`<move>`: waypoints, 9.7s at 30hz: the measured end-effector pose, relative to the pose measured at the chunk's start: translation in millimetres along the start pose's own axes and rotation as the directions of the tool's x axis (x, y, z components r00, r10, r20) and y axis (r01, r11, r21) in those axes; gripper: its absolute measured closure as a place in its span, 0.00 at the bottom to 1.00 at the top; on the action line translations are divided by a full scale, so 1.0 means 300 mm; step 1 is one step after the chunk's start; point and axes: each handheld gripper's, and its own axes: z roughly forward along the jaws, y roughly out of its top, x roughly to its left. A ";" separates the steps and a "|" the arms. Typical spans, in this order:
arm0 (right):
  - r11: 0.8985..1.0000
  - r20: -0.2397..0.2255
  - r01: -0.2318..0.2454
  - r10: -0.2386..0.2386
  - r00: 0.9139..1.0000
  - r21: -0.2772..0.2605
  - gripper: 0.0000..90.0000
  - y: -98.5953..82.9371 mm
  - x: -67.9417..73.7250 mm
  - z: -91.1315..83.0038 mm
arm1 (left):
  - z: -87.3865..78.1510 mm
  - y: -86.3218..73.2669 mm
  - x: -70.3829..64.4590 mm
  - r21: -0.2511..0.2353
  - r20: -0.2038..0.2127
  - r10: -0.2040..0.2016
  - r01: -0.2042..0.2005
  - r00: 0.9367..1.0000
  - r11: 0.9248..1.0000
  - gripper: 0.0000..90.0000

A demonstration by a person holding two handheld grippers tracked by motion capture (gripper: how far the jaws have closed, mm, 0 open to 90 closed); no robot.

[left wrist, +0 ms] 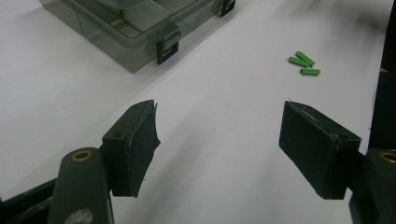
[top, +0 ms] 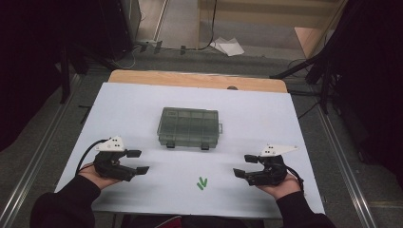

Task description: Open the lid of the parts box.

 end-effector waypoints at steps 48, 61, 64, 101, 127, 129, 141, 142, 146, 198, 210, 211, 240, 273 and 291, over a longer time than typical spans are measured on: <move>0.998 0.038 -0.054 0.055 0.998 -0.029 0.31 0.014 -0.012 -0.002 | -0.001 0.015 0.014 -0.015 -0.019 -0.036 0.036 0.999 0.999 0.30; 0.998 0.051 -0.063 0.064 0.997 -0.023 0.32 0.039 -0.028 0.024 | 0.019 0.037 0.039 -0.019 -0.016 -0.050 0.049 0.999 0.999 0.30; 0.997 0.054 -0.065 0.067 0.996 -0.027 0.33 0.044 -0.033 0.027 | 0.022 0.041 0.041 -0.017 -0.030 -0.047 0.047 0.998 0.999 0.30; 0.999 0.036 -0.046 0.045 0.998 0.017 0.54 0.136 -0.032 0.160 | 0.080 0.108 0.095 -0.012 -0.041 -0.057 0.057 0.998 0.998 0.30; 0.995 0.026 -0.078 0.076 0.997 0.060 1.00 0.199 -0.062 0.214 | 0.114 0.143 0.145 0.013 -0.035 -0.086 0.087 0.996 0.996 0.23; 0.995 0.038 -0.070 0.067 0.997 0.066 1.00 0.206 -0.063 0.227 | 0.122 0.146 0.147 0.017 -0.038 -0.079 0.080 0.996 0.997 0.23; 0.996 0.043 -0.056 0.053 0.998 0.067 1.00 0.227 -0.058 0.268 | 0.139 0.156 0.165 0.025 -0.034 -0.065 0.066 0.997 0.998 0.23; 0.996 0.040 -0.052 0.049 0.998 0.068 1.00 0.230 -0.059 0.270 | 0.144 0.156 0.167 0.021 -0.031 -0.061 0.062 0.998 0.998 0.23; 0.996 0.042 -0.051 0.048 0.998 0.067 1.00 0.237 -0.058 0.275 | 0.141 0.169 0.168 0.048 -0.044 -0.043 0.045 0.998 0.998 0.23; 0.999 0.066 -0.023 0.026 0.997 -0.047 1.00 0.384 -0.069 0.205 | 0.160 0.306 0.253 -0.023 -0.090 -0.019 0.017 0.996 1.000 0.28; 0.998 0.059 -0.063 0.065 0.996 -0.031 1.00 0.425 -0.085 0.203 | 0.177 0.343 0.280 -0.039 -0.098 -0.028 0.025 0.995 0.999 0.28; 0.997 0.062 -0.064 0.066 0.996 -0.033 1.00 0.428 -0.086 0.202 | 0.178 0.343 0.281 -0.045 -0.099 -0.027 0.023 0.995 0.999 0.34; 0.995 0.079 -0.073 0.079 0.994 -0.067 1.00 0.479 -0.124 0.205 | 0.216 0.391 0.324 -0.111 -0.165 0.011 -0.030 0.986 0.993 0.63; 0.996 0.103 -0.017 0.026 0.994 -0.084 0.67 0.430 -0.174 0.189 | 0.224 0.390 0.345 -0.118 -0.175 -0.047 0.027 0.983 0.993 0.71; 0.989 0.154 0.013 0.009 0.988 -0.146 0.55 0.424 -0.225 0.285 | 0.223 0.394 0.346 -0.112 -0.171 -0.062 0.043 0.983 0.993 0.71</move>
